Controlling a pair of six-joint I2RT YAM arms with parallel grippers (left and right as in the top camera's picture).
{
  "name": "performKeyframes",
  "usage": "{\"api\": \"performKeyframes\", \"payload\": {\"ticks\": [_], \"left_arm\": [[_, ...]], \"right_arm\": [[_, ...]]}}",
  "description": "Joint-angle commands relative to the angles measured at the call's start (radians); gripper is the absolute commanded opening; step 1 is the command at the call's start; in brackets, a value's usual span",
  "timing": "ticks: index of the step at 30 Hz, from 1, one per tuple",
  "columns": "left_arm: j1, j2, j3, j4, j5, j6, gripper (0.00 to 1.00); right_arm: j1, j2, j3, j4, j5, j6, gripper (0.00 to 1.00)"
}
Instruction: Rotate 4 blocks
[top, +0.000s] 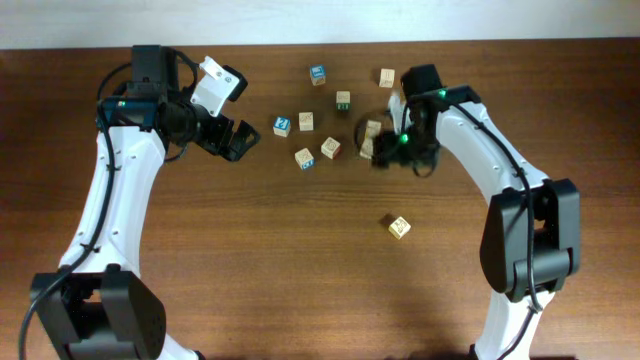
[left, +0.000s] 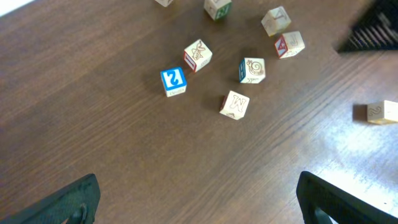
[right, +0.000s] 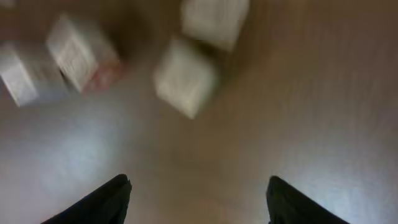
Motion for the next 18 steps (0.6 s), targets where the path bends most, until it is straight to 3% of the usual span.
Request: {"api": "performKeyframes", "payload": {"ticks": [1, 6, 10, 14, 15, 17, 18], "left_arm": [[-0.003, -0.002, 0.021, 0.001, 0.017, 0.016, 0.99], [-0.003, -0.002, 0.021, 0.001, 0.017, 0.016, 0.99], [-0.003, -0.002, 0.021, 0.001, 0.017, 0.016, 0.99], [-0.003, -0.002, 0.021, 0.001, 0.017, 0.016, 0.99], [-0.003, -0.002, 0.021, 0.001, 0.017, 0.016, 0.99], [-0.003, -0.002, 0.021, 0.001, 0.017, 0.016, 0.99], [-0.003, -0.002, 0.021, 0.001, 0.017, 0.016, 0.99]], "right_arm": [[0.064, 0.027, 0.005, 0.145, 0.173, 0.351, 0.71], [0.162, 0.078, 0.005, 0.205, 0.409, 0.579, 0.75], [0.156, 0.113, 0.005, 0.230, 0.409, 0.627, 0.65], [0.107, 0.169, 0.036, 0.224, 0.291, 0.615, 0.65], [0.093, 0.175, 0.040, 0.220, 0.263, 0.615, 0.63], [0.075, 0.183, 0.041, 0.219, 0.219, 0.602, 0.44], [0.076, 0.183, 0.043, 0.218, 0.218, 0.595, 0.42]]}}
